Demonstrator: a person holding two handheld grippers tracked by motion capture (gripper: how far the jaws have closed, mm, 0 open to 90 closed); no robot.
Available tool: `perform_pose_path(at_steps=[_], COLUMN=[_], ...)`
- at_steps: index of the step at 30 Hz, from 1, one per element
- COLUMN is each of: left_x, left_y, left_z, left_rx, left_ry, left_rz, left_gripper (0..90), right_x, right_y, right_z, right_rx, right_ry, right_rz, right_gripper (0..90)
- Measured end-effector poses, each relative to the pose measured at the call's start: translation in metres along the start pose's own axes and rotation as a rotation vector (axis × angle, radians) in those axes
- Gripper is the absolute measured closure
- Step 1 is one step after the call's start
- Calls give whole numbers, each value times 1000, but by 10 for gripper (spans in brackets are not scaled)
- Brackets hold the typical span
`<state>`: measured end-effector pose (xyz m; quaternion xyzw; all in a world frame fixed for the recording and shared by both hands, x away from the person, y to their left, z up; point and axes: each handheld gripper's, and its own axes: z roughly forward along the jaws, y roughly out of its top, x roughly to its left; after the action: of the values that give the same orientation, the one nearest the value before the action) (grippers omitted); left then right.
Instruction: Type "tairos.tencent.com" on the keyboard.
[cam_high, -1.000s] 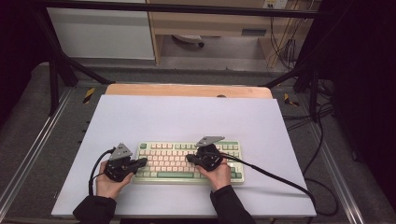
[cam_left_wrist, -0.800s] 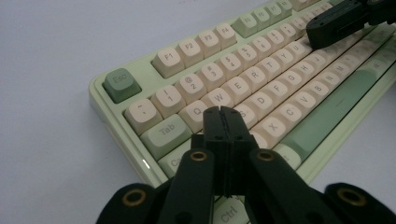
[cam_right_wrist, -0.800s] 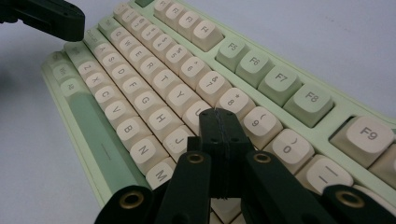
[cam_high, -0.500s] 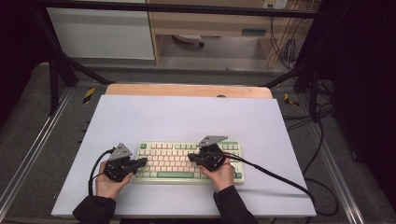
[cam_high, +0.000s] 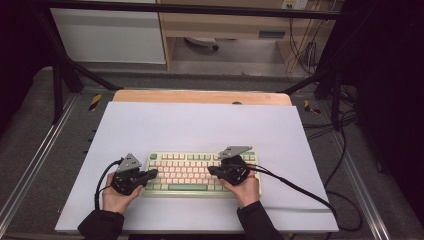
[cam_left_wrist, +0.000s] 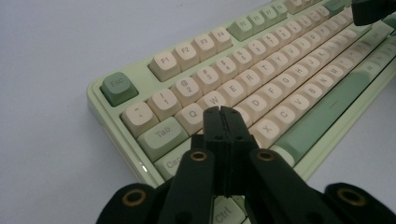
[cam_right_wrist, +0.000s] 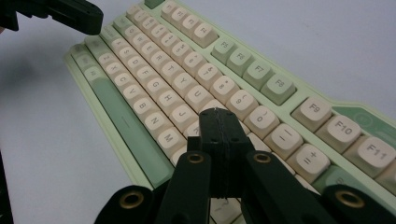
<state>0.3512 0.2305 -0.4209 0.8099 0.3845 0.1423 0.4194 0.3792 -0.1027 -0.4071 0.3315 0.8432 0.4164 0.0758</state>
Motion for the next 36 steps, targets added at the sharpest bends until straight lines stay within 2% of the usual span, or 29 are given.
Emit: perform_pose_path(at_steps=[17, 28, 36], left_x=[-9, -19, -28], left_y=[7, 19, 32], left_z=[2, 14, 28], left_rx=[10, 24, 33], left_ry=[1, 1, 7], left_rz=[14, 34, 54], left_gripper=[900, 900, 900], right_x=[-10, -17, -19], right_y=[-23, -39, -46], right_z=[-20, -31, -33], right_rx=[-1, -3, -6], right_ry=[-3, -14, -18], right_rz=[31, 55, 63], right_gripper=[900, 900, 900])
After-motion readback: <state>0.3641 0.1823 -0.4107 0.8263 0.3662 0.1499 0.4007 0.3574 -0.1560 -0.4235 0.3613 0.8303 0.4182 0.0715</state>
